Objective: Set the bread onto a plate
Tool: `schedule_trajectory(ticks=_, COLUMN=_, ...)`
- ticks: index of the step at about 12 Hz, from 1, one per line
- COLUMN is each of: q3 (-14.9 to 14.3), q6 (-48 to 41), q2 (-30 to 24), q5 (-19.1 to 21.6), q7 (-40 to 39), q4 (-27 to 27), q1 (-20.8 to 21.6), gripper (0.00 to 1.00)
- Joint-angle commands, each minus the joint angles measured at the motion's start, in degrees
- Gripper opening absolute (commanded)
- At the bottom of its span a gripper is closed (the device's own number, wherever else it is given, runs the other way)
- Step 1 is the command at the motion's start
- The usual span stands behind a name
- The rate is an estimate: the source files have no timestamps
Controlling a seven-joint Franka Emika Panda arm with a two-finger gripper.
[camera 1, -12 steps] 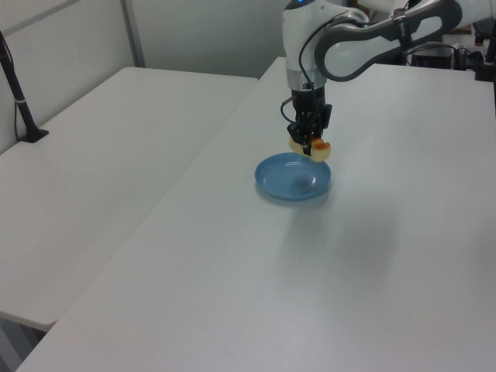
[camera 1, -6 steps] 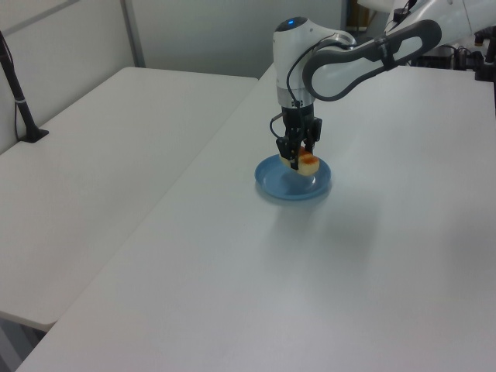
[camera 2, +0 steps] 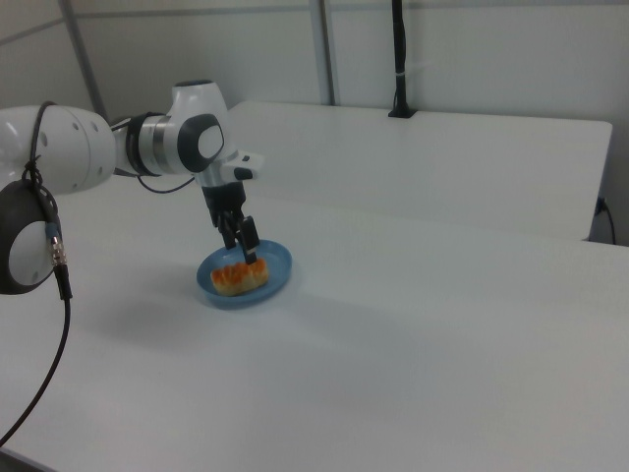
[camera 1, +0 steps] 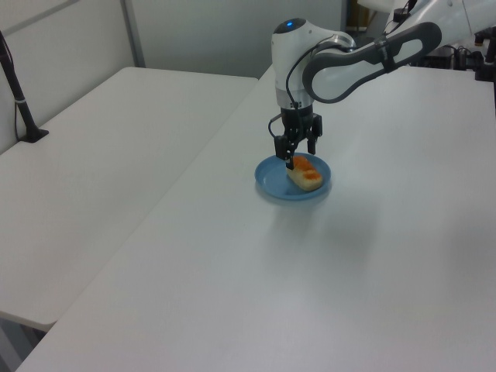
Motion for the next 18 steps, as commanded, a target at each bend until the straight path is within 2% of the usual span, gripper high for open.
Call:
schedule_trajectory(ticks=1, q3=-0.5, q6=-2.9, q2=-8.6, q5=-0.4, q7=-0.1, q4=-0.7, q1=-2.1, gripper=1.0)
schedule_trajectory(ticks=5, q3=-0.9, q6=-16.8, q2=-19.6, q5=-0.4, q7=-10.2, q4=-0.5, q1=-5.2, gripper=1.0)
schedule_trajectory(ticks=7, q3=-1.4, q6=-25.4, q2=-25.5, q5=-0.1, q7=-21.7, q4=-0.4, q1=-6.9, gripper=1.0)
schedule_trajectory(ticks=9, q3=-3.8, q6=-31.3, q2=-30.8, q5=1.0, q7=-32.7, q4=-0.8, q1=-6.6, gripper=1.0)
schedule_trajectory(ticks=10, q3=-7.1, q6=-30.7, q2=-32.9, q5=4.4, q7=-34.8, q4=-0.9, q1=-6.1, gripper=1.0)
schedule_trajectory(ticks=11, q3=-9.0, q6=-30.6, q2=-33.5, q5=6.6, q7=-36.3, q4=-0.8, q1=-6.1, gripper=1.0)
schedule_trajectory(ticks=13, q3=-10.5, q6=-26.4, q2=-34.8, q5=7.0, q7=-42.0, q4=-1.2, q1=-6.1, gripper=1.0)
schedule_trajectory(ticks=14, q3=-10.6, q6=-23.1, q2=-34.5, q5=7.1, q7=-40.7, q4=-2.7, q1=-6.1, gripper=1.0)
schedule_trajectory(ticks=16, q3=-10.6, q6=-14.9, q2=-34.3, q5=7.1, q7=-33.3, q4=-7.3, q1=-5.4, gripper=1.0)
schedule_trajectory(ticks=18, q3=-10.5, q6=-11.3, q2=-33.4, q5=6.6, q7=-29.9, q4=-8.7, q1=-3.8, gripper=1.0)
